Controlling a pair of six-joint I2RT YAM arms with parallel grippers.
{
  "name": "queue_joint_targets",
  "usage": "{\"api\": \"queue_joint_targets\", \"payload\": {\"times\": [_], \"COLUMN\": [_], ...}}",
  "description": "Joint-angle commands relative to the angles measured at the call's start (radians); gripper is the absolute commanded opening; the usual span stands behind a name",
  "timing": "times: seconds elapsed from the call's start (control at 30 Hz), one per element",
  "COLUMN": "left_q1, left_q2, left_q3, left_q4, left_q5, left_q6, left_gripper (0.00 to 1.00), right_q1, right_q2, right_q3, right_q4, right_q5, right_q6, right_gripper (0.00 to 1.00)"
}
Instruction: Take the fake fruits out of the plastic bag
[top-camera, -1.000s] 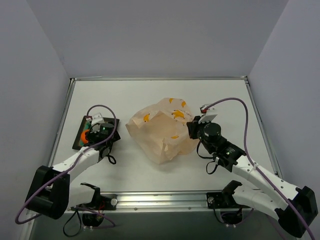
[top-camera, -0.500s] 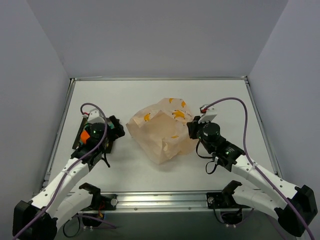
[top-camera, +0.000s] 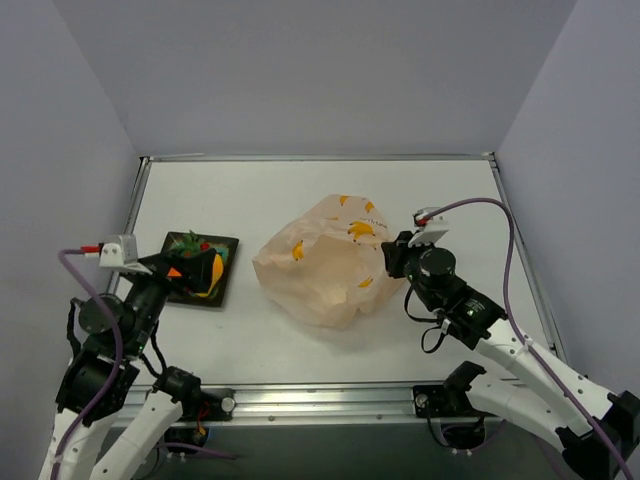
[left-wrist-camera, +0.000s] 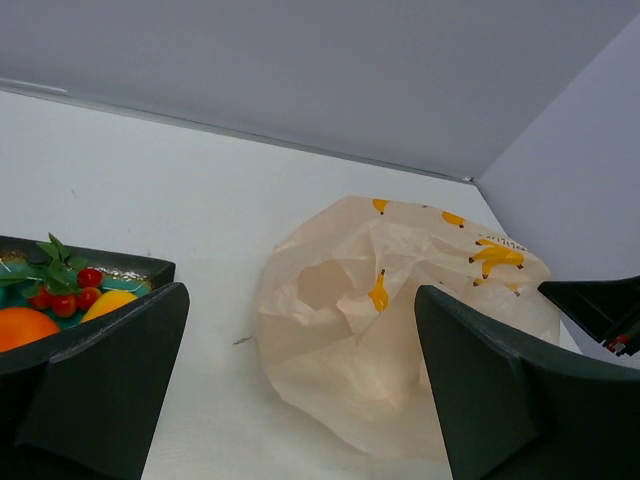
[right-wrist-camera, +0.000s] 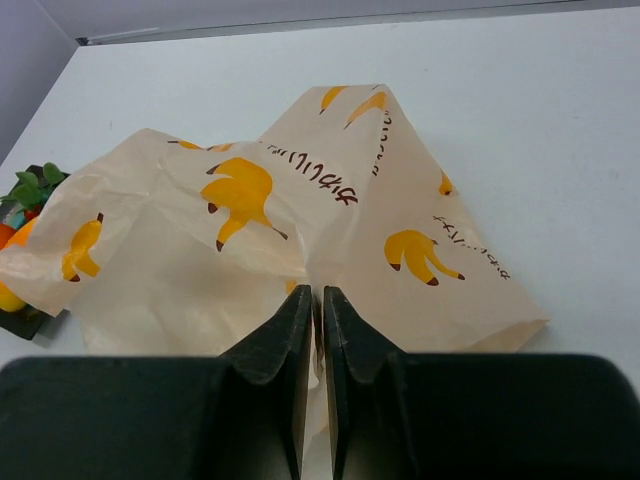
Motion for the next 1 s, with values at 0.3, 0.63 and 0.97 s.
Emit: {"api": "queue_joint_targets", "payload": {"times": [0.3,0.63,0.97], "left_q1": [-0.002,0.0,0.096], "left_q2": [-0.116,-0.1,-0.064], "left_q3": [0.049,0.002,-0.047], "left_q4": [-0.071,0.006,0.056], "left_q5": [0.036,0.015,0.136], "left_q6": [0.129,0.18,0.166], "left_gripper": [0.94,0.94,0.94], "right_q1": [-0.002,-0.002,-0.003], "right_q2": [-0.123,-0.249,-0.27], "right_q3": [0.093,0.076,0.019], "right_q4": [-0.037,0.038,0.159], "right_q5": [0.029,0.302,0.359], "right_q6": [-0.002,-0.002,-0.002], "right_gripper": [0.56,1.0,1.0]}}
